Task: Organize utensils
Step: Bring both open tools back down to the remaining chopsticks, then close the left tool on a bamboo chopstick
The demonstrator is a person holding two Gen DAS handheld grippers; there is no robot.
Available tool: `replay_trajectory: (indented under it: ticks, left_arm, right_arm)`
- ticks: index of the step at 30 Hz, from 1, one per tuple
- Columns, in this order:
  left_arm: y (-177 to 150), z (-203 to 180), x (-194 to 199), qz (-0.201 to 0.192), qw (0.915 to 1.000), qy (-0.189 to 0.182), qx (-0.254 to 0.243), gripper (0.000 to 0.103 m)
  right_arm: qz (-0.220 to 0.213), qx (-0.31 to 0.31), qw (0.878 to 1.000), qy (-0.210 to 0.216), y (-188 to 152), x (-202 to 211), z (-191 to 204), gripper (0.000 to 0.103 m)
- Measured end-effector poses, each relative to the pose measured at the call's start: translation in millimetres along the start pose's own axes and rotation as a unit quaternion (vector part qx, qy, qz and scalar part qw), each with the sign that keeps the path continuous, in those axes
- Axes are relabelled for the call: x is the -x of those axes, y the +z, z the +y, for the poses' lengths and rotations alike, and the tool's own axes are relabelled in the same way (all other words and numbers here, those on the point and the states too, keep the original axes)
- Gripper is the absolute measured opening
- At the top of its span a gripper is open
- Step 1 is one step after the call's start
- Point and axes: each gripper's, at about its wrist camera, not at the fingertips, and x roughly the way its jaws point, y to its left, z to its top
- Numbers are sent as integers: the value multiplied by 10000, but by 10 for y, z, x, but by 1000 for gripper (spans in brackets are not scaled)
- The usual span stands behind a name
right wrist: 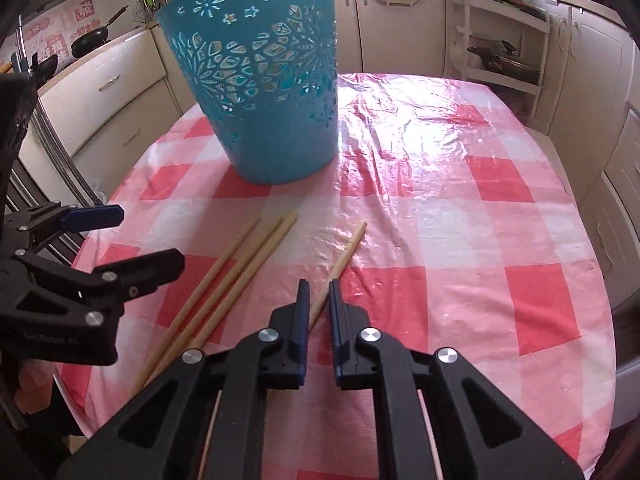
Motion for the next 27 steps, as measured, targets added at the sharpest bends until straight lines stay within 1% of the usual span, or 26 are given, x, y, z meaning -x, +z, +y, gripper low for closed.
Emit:
replay_trajectory:
  ticks: [4,11,14,17,19,20,21,22,24,25,26,27]
  left_arm:
    - [-31,-68,-55,75,10000,-36,-50,95]
    - [-52,-91,-159,161,9997,162,-23,95]
    - [-63,-71,-197,175,9996,226,60,93]
    - [-62,-37,-198,128,9994,246,189,88]
    - [-60,-4,-185,90,9992,221,319,81]
    - [-61,10,-174,68,9990,233,378,75]
    - [-63,22,-158,29,9988,272,414,66]
    - [-50,51,-163,11,9986,279,441,62]
    - [-52,98,-138,-38,9981,328,525,41]
    - [-49,122,-128,-51,9976,349,592,35]
    - [-48,168,-122,-53,9969,373,688,23]
    - [-51,236,-114,-53,9959,352,836,17]
  right_arm:
    - [-40,5,10000,18,-19,-8,3,10]
    - [-60,-45,9999,101,-18,-5,-17,10]
    - [-45,-65,9999,124,-19,-4,-32,10]
    - [-35,-86,9999,123,-14,-4,-33,10]
    - [-33,-101,9999,112,-8,-8,-33,10]
    - [-31,-102,9999,105,-4,-10,-32,10]
    - [-29,-94,9999,95,-2,-12,-29,10]
    - [-26,-75,9999,82,1,-15,-23,10]
    - [-12,-18,10000,49,7,-21,-5,10]
    - [-2,21,10000,37,11,-25,9,10]
    - [18,75,10000,49,14,-30,27,10]
    - [42,137,9999,69,16,-33,51,10]
